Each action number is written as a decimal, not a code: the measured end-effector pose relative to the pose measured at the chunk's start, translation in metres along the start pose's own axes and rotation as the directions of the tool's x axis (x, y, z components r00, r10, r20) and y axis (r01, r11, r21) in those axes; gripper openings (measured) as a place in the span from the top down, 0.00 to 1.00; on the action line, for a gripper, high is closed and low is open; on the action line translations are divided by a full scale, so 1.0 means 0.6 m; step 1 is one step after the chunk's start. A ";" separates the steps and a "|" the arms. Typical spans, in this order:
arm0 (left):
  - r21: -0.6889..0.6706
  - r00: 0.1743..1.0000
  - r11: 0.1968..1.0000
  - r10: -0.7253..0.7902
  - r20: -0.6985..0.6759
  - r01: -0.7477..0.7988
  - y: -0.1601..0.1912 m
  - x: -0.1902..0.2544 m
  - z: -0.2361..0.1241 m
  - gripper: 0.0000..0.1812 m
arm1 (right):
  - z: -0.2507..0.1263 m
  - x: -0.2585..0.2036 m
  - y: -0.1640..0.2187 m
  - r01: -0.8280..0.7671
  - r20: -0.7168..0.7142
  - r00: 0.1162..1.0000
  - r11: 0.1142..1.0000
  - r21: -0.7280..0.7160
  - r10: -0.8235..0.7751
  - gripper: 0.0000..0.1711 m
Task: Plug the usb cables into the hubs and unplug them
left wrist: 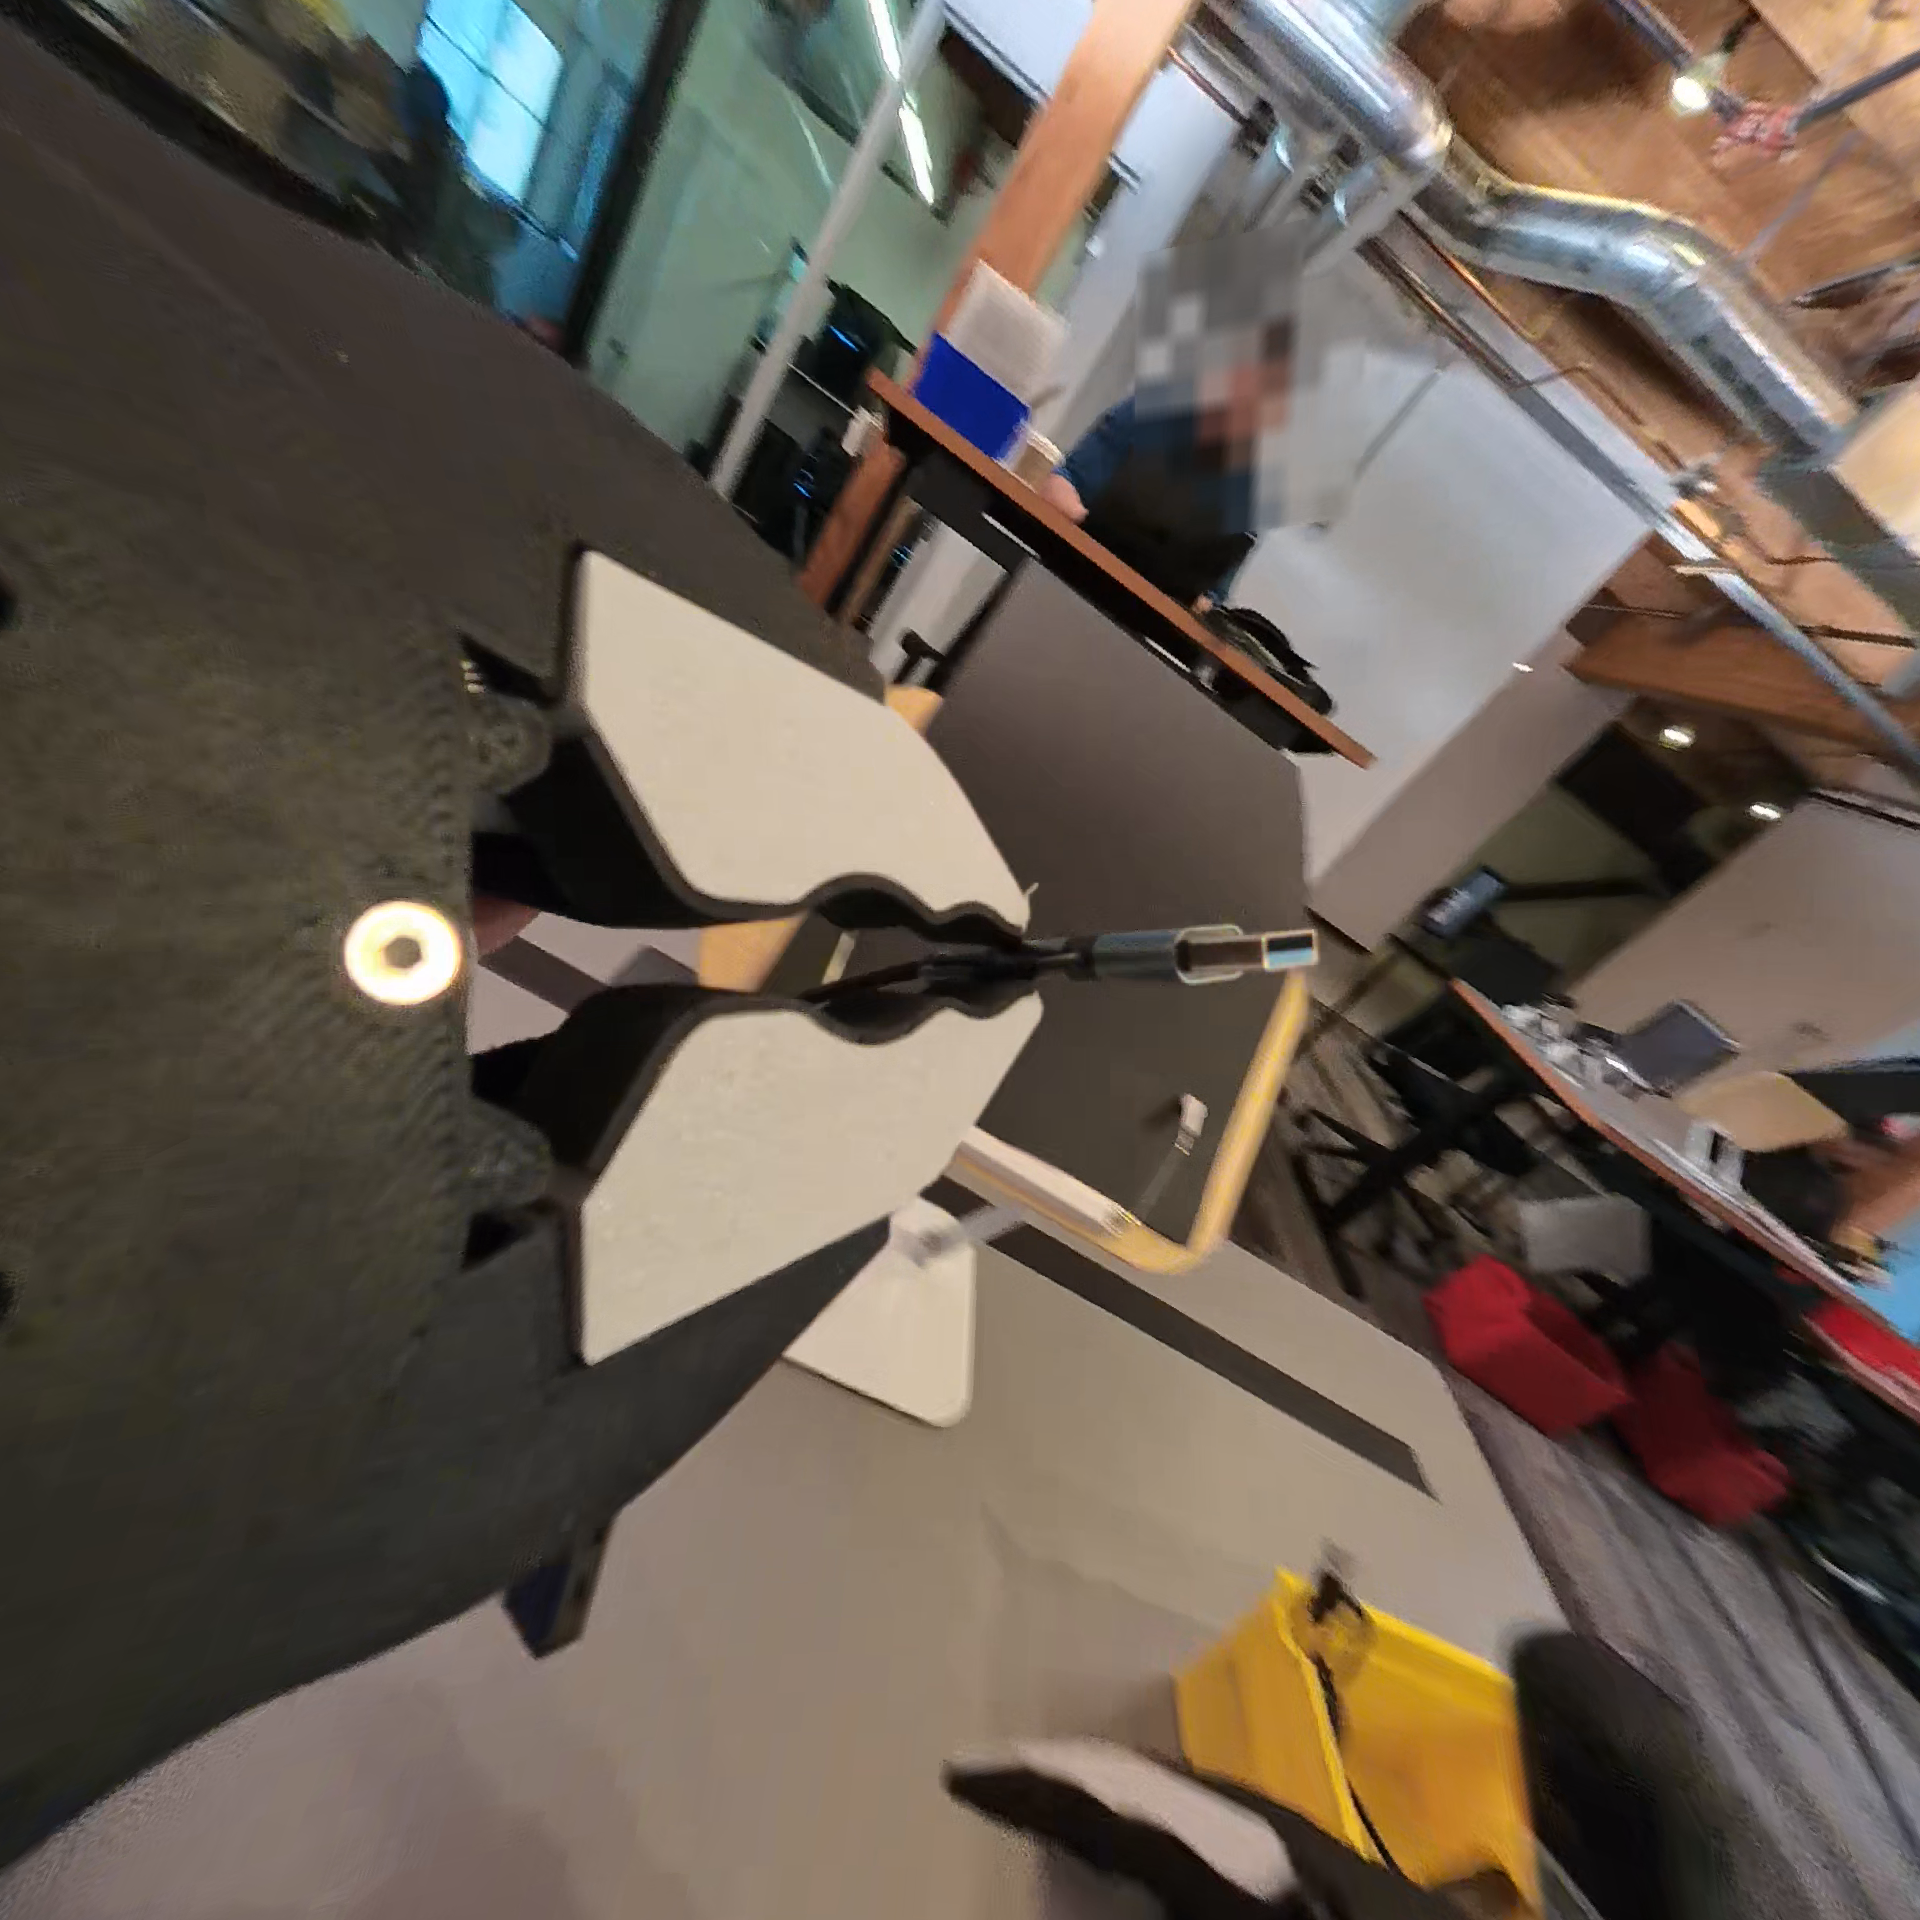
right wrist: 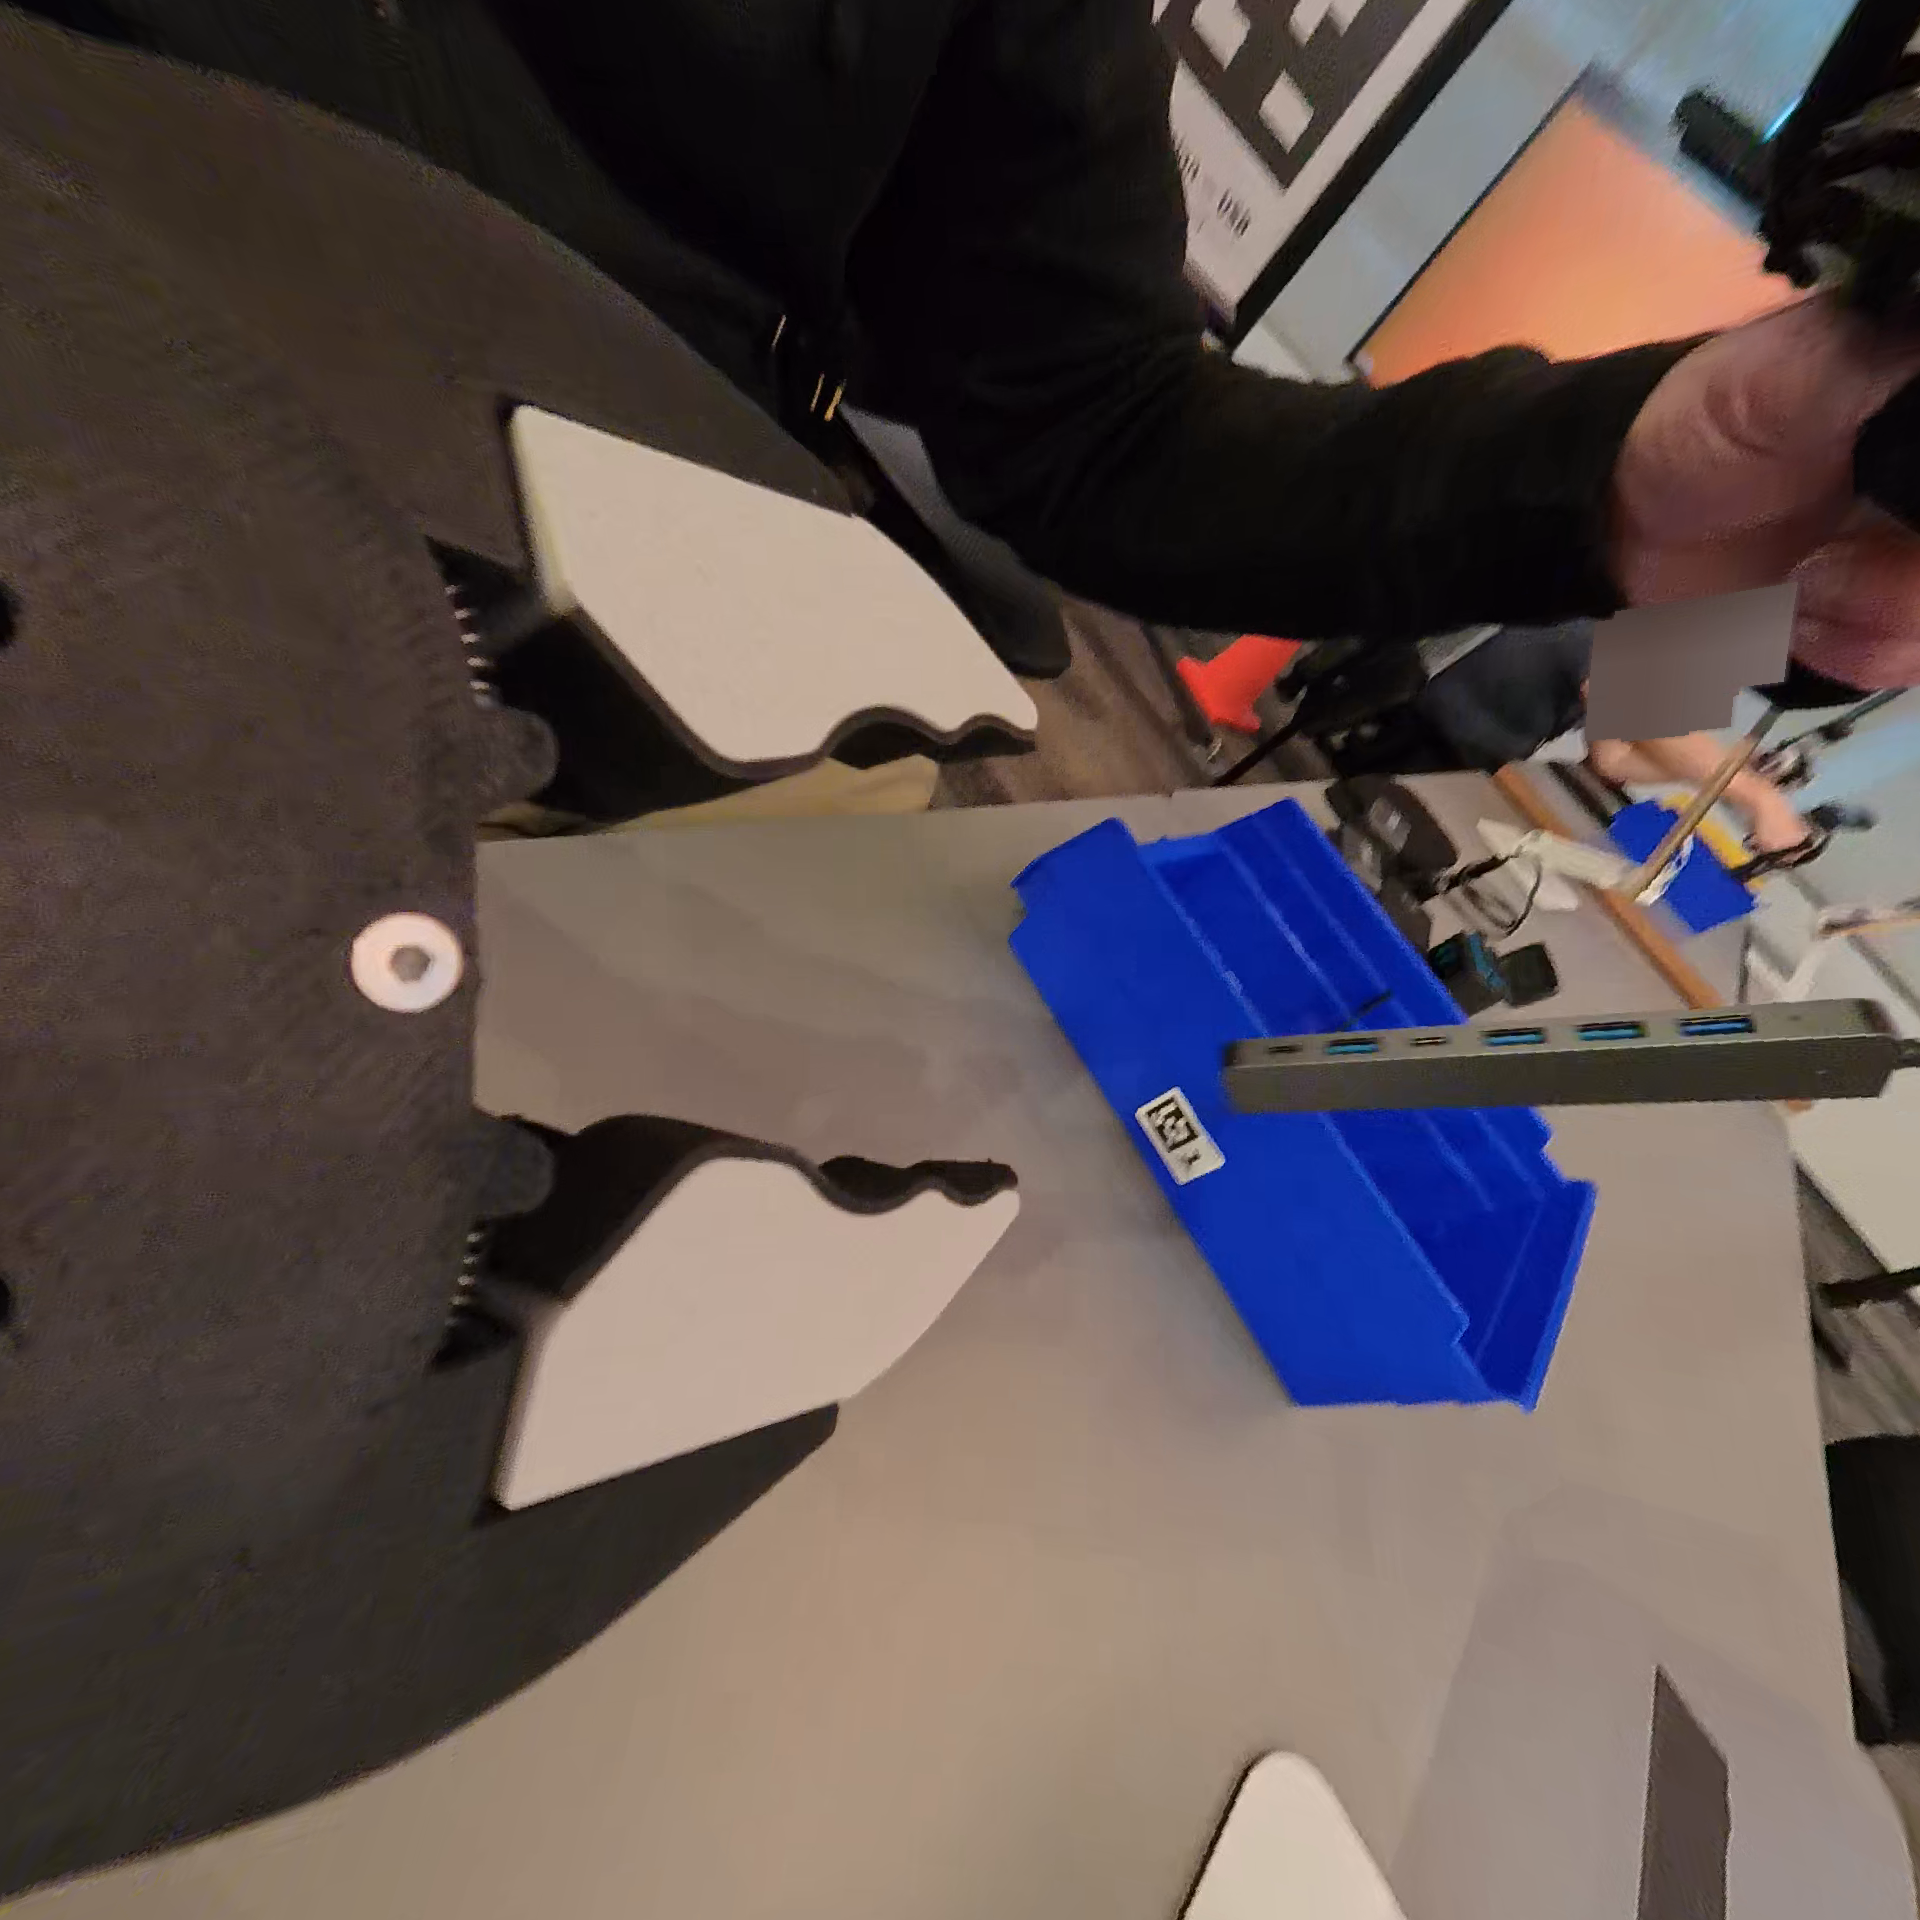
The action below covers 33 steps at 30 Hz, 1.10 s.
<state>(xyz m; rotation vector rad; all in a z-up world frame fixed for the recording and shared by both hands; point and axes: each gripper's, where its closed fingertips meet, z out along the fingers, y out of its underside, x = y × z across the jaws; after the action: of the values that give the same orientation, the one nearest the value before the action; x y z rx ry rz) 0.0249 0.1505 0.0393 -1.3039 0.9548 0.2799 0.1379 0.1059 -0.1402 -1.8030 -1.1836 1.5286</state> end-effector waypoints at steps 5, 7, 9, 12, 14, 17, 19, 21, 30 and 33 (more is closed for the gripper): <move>0.187 0.986 0.976 -0.089 -0.144 0.115 -0.084 0.066 -0.001 0.97 | 0.005 0.013 0.000 -0.041 0.084 0.996 0.996 0.080 0.035 0.51; 0.255 0.970 0.951 -0.120 -0.210 0.173 -0.112 0.090 -0.003 0.97 | 0.000 0.010 -0.006 -0.131 0.180 0.978 0.982 0.138 0.105 0.51; 0.295 0.955 0.931 -0.136 -0.263 0.213 -0.134 0.109 -0.003 0.97 | -0.004 0.005 -0.010 -0.201 0.274 0.950 0.965 0.166 0.150 0.51; 0.368 0.930 0.887 -0.156 -0.333 0.280 -0.171 0.130 -0.007 0.96 | -0.002 -0.022 -0.008 -0.263 0.439 0.882 0.952 0.154 0.173 0.51; 0.404 0.909 0.854 -0.170 -0.381 0.329 -0.194 0.140 -0.011 0.97 | 0.004 -0.043 -0.002 -0.274 0.532 0.831 0.953 0.133 0.164 0.50; 0.435 0.890 0.823 -0.174 -0.421 0.367 -0.217 0.151 -0.013 0.97 | 0.005 -0.078 -0.002 -0.266 0.650 0.752 0.953 0.148 0.109 0.52; 0.443 0.887 0.814 -0.176 -0.428 0.376 -0.222 0.154 -0.012 0.97 | 0.001 -0.104 -0.002 -0.241 0.704 0.707 0.959 0.147 0.069 0.55; 0.443 0.886 0.810 -0.186 -0.426 0.383 -0.219 0.152 -0.011 0.97 | -0.007 -0.128 0.003 -0.186 0.738 0.674 0.970 0.155 0.011 0.69; 0.396 0.881 0.818 -0.259 -0.396 0.418 -0.147 0.117 -0.022 0.97 | -0.037 -0.129 -0.015 -0.183 0.716 0.696 0.952 0.245 -0.051 0.81; 0.350 0.848 0.803 -0.327 -0.416 0.481 -0.111 0.114 -0.022 0.97 | -0.024 -0.119 -0.007 -0.145 0.654 0.756 0.963 0.226 -0.039 0.84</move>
<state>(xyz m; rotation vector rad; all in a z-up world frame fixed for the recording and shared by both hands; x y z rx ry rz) 0.1048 0.0968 0.0363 -1.1072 0.9192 -0.5002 0.1507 0.0497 -0.0952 -1.1433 -1.1365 2.3414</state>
